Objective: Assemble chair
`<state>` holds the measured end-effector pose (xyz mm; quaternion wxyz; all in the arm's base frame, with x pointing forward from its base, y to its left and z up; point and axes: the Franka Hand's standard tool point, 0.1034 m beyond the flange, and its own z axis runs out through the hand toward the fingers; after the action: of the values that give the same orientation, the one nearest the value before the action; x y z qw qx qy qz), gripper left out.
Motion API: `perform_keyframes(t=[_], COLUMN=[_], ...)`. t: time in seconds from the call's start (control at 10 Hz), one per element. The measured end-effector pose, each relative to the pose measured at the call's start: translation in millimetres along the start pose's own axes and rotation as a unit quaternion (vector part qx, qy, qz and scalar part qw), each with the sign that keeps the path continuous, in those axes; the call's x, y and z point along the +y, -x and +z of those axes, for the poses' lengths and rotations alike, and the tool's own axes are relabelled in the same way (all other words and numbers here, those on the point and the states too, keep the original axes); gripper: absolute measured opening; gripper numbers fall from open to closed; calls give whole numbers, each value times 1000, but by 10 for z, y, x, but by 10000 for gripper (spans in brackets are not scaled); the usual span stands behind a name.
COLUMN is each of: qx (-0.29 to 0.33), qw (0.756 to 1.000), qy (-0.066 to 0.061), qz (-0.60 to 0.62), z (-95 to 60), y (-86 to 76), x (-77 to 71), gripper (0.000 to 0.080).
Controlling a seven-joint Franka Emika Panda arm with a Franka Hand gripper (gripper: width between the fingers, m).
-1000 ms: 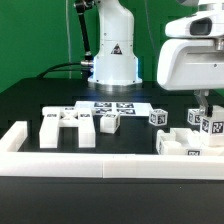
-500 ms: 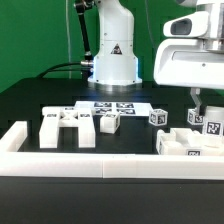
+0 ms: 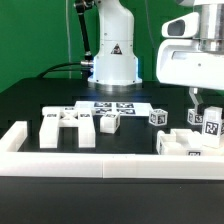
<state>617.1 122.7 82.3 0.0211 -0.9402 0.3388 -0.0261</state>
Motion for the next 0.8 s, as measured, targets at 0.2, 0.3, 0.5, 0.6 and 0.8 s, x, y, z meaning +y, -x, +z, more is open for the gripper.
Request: perform_keyframes(t=[0.2,0.3,0.5,0.6,0.8], qx=[-1,0,0,0,0], qw=[998,993,983,975,955], qy=[0,0,1,1,2], qz=[-66,-118,-185,-222,-295], z=[-15,-16,-11,-10,-9], y=[12,8,6,3,4], x=[-14,-13,-8,-5,-5], gripper=[557,621,644,648,649])
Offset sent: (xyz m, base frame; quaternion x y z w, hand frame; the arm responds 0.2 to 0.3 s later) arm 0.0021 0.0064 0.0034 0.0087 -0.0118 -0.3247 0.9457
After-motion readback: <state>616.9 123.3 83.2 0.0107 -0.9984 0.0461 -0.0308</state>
